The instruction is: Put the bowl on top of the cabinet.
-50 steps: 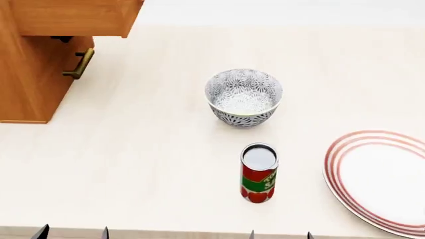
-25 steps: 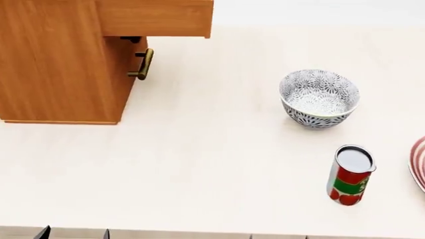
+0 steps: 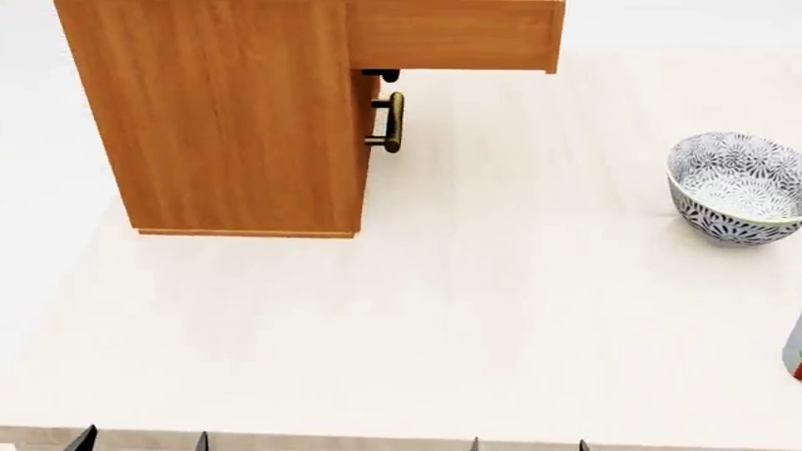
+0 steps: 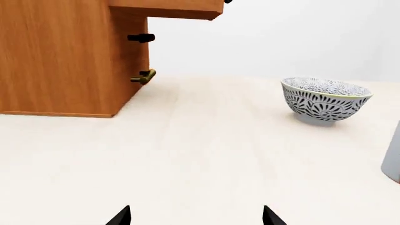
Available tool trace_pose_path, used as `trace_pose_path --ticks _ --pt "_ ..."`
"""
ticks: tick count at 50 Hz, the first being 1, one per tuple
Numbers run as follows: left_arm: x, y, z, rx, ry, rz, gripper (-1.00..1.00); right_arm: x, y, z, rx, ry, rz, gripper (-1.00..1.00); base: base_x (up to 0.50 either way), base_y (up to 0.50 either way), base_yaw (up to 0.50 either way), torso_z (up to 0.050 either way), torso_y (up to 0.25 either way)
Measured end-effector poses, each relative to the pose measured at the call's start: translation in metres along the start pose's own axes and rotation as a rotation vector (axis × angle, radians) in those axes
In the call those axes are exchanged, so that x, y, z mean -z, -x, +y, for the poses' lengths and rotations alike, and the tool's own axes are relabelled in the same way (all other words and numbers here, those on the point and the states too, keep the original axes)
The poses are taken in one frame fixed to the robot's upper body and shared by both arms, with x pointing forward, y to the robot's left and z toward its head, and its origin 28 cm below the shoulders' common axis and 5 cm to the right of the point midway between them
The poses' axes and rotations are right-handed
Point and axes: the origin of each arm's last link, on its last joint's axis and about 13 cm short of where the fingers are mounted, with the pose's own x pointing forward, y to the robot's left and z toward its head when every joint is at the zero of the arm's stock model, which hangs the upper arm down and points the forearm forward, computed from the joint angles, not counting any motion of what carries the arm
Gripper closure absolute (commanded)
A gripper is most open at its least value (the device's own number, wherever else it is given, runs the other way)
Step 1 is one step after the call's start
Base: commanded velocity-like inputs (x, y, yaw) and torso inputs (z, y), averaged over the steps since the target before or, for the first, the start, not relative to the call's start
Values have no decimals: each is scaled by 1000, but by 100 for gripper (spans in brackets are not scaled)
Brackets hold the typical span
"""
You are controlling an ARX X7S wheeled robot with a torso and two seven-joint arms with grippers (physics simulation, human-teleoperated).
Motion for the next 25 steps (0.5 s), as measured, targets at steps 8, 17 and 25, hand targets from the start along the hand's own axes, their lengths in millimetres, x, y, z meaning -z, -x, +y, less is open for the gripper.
trace_pose_path --ticks 8,17,25 --pt "0 0 0 1 0 0 -100 0 0 0 1 1 1 -100 0 500 0 0 0" --pt "0 0 1 1 -8 1 -100 0 -1 0 4 -10 17 -100 0 111 0 0 0" --pt "-30 1 -1 18 -5 4 -100 -26 -6 -6 28 2 45 -100 0 0 0 0 0"
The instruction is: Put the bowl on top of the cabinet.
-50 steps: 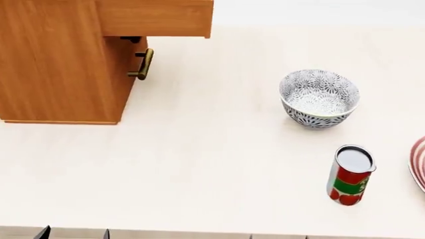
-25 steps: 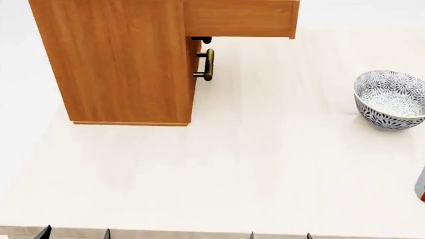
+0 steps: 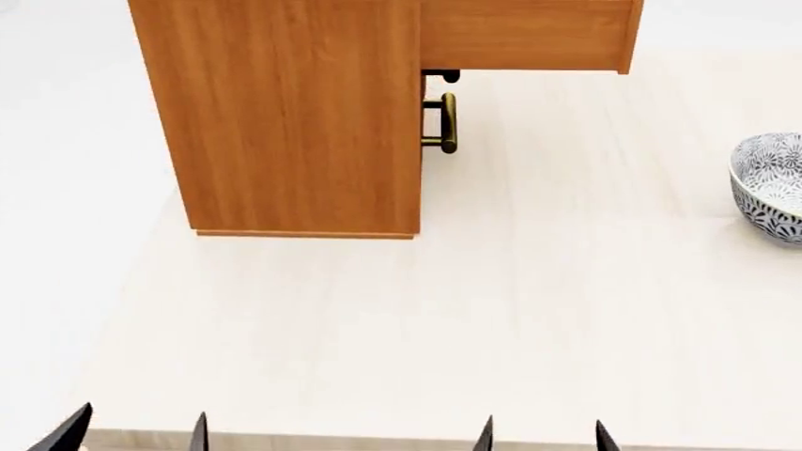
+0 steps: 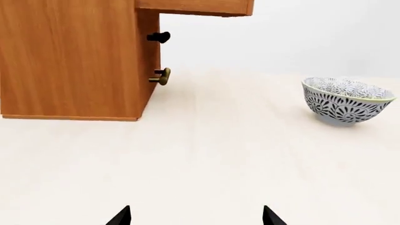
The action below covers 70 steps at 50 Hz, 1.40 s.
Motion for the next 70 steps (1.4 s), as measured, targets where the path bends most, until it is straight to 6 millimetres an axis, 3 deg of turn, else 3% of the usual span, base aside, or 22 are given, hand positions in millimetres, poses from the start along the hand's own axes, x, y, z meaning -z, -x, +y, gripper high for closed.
trace_pose_path --ticks 11,18,33,70 --pt "-98 10 6 -20 91 -128 -100 -100 12 -18 43 -38 -129 -100 0 0 0 0 0" --pt "-129 32 4 1 73 -226 -100 -125 33 -21 38 -16 -198 -100 0 0 0 0 0" --pt "-133 54 3 34 48 -217 -100 -120 49 -18 -10 27 -210 -100 460 -54 0 0 0" --pt "-123 56 4 46 58 -178 -100 -111 51 -18 -44 44 -206 -100 500 9 0 0 1"
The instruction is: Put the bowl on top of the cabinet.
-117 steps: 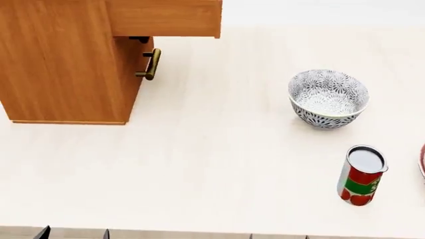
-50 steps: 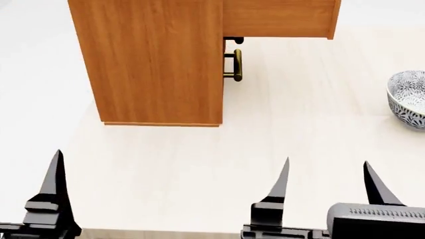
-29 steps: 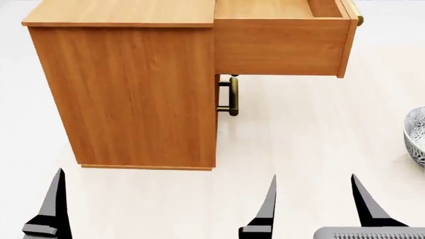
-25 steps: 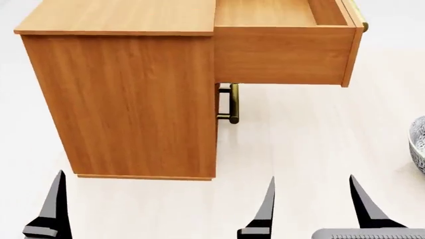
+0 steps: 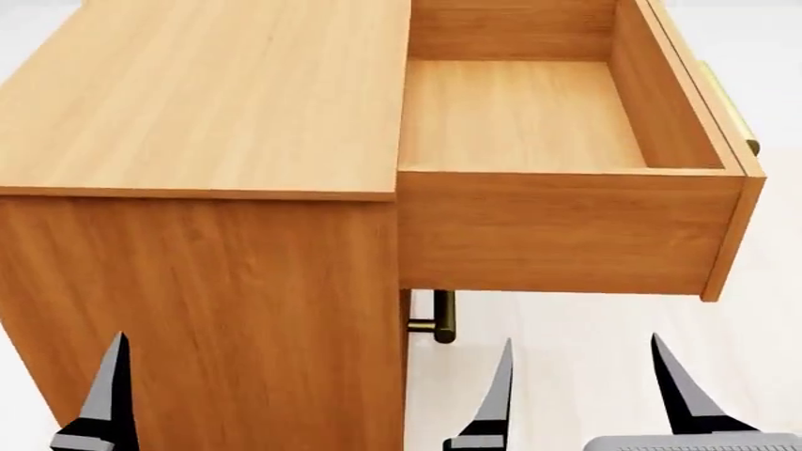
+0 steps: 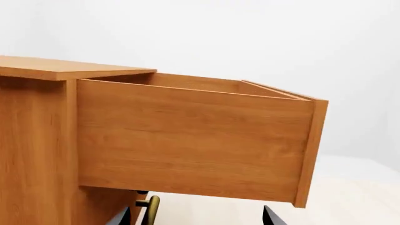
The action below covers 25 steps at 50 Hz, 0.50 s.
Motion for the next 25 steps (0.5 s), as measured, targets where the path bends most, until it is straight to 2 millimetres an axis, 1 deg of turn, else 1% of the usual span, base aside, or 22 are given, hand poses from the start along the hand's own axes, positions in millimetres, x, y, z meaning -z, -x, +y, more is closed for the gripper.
trace_pose_path --ticks 6,18,22,25 --pt "2 0 1 -2 2 3 -100 2 -1 0 1 1 2 -100 467 -13 0 0 0" --pt "5 1 2 -5 -3 14 -100 6 -2 0 13 -2 24 -100 0 0 0 0 0" --pt "5 1 3 -9 -6 15 -100 3 -1 -3 15 13 26 -100 0 0 0 0 0" --pt "6 0 3 -13 -13 16 -100 -3 0 -10 23 40 27 -100 0 0 0 0 0"
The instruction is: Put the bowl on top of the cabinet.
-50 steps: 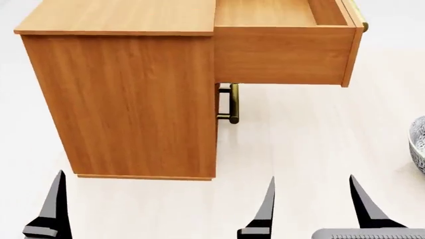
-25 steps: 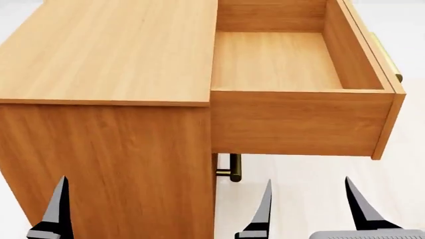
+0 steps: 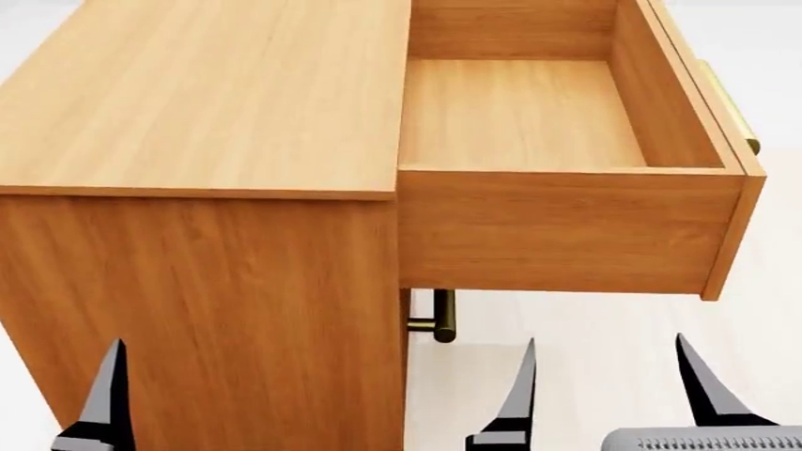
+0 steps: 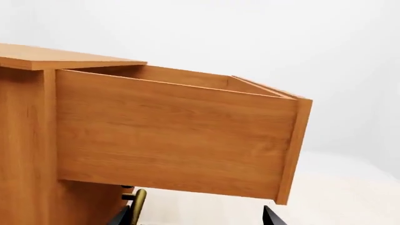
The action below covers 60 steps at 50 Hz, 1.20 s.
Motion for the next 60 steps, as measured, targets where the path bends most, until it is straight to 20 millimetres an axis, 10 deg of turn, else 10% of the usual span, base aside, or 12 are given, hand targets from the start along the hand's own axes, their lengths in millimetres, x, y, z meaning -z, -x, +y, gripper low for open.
trace_pose_path --ticks 40,60 --pt "8 -13 7 -39 5 10 -100 -62 91 -158 222 311 166 -100 0 0 0 0 0" --pt "11 -14 7 -25 -10 17 -100 -57 44 -178 197 238 356 -100 0 0 0 0 0"
